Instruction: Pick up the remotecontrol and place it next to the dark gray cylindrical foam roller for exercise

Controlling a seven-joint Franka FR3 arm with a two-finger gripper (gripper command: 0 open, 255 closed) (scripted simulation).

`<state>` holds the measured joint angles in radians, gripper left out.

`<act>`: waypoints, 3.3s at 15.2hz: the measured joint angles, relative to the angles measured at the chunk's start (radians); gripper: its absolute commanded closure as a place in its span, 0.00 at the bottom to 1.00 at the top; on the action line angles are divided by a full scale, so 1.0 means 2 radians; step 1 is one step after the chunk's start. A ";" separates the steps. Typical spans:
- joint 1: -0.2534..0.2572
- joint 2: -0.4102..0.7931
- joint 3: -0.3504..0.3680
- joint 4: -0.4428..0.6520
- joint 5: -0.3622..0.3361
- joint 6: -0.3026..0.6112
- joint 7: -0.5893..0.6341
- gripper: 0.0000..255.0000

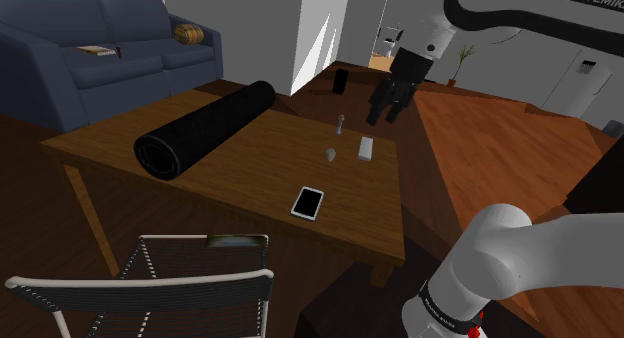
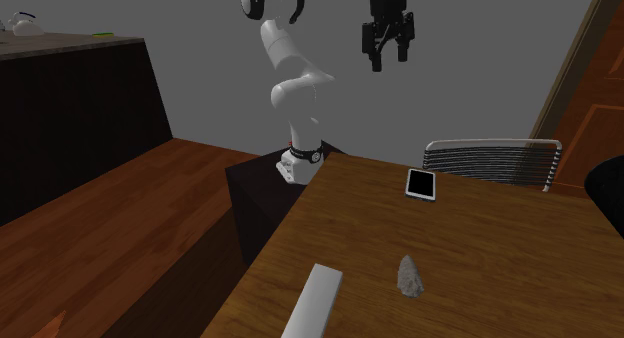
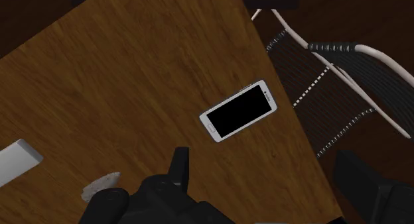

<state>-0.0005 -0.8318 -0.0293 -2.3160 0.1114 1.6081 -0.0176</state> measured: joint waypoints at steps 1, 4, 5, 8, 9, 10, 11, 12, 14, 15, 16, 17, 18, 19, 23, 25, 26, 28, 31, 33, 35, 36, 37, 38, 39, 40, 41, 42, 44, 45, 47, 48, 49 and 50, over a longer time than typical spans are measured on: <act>0.000 0.000 0.000 0.000 0.000 0.000 0.000 0.00; -0.009 0.028 -0.005 -0.001 -0.005 0.025 0.005 0.00; -0.013 0.041 -0.008 0.000 -0.007 0.035 0.007 0.00; -0.026 0.085 -0.017 0.009 -0.014 0.065 0.012 0.00; -0.031 0.098 -0.022 0.008 -0.017 0.078 0.013 0.00; -0.035 0.112 -0.025 0.010 -0.019 0.089 0.015 0.00; -0.039 0.126 -0.028 0.014 -0.021 0.097 0.017 0.00; -0.043 0.141 -0.033 0.018 -0.023 0.107 0.018 0.00; -0.050 0.173 -0.037 0.034 -0.025 0.120 0.025 0.00; -0.054 0.185 -0.042 0.037 -0.027 0.126 0.026 0.00; -0.059 0.202 -0.049 0.045 -0.029 0.134 0.024 0.00; -0.062 0.222 -0.052 0.056 -0.029 0.141 0.028 0.00; -0.065 0.238 -0.056 0.065 -0.030 0.146 0.029 0.00; -0.069 0.247 -0.060 0.063 -0.031 0.156 0.030 0.00; -0.083 0.312 -0.078 0.095 -0.030 0.182 0.036 0.00; -0.089 0.344 -0.085 0.119 -0.027 0.188 0.041 0.00; -0.094 0.360 -0.091 0.127 -0.026 0.194 0.038 0.00; -0.101 0.386 -0.099 0.140 -0.023 0.203 0.042 0.00; -0.111 0.438 -0.110 0.171 -0.014 0.218 0.046 0.00; -0.120 0.471 -0.117 0.195 -0.008 0.223 0.047 0.00; -0.127 0.498 -0.123 0.221 -0.002 0.220 0.053 0.00; -0.133 0.515 -0.127 0.234 0.002 0.221 0.052 0.00; -0.138 0.530 -0.130 0.245 0.005 0.224 0.053 0.00; -0.144 0.545 -0.133 0.256 0.009 0.224 0.053 0.00; -0.149 0.561 -0.135 0.271 0.013 0.223 0.055 0.00; -0.155 0.576 -0.138 0.285 0.017 0.222 0.056 0.00; -0.160 0.590 -0.140 0.296 0.020 0.224 0.058 0.00; -0.165 0.605 -0.143 0.311 0.024 0.221 0.061 0.00; -0.177 0.632 -0.146 0.333 0.031 0.221 0.060 0.00; -0.178 0.639 -0.146 0.337 0.033 0.224 0.060 0.00; -0.180 0.647 -0.145 0.334 0.036 0.234 0.059 0.00; -0.180 0.651 -0.144 0.331 0.037 0.241 0.059 0.00; -0.180 0.653 -0.144 0.328 0.038 0.246 0.058 0.00; -0.181 0.658 -0.143 0.329 0.040 0.249 0.058 0.00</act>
<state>-0.3619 0.4836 -0.3151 -1.6574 0.1913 2.1068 0.0985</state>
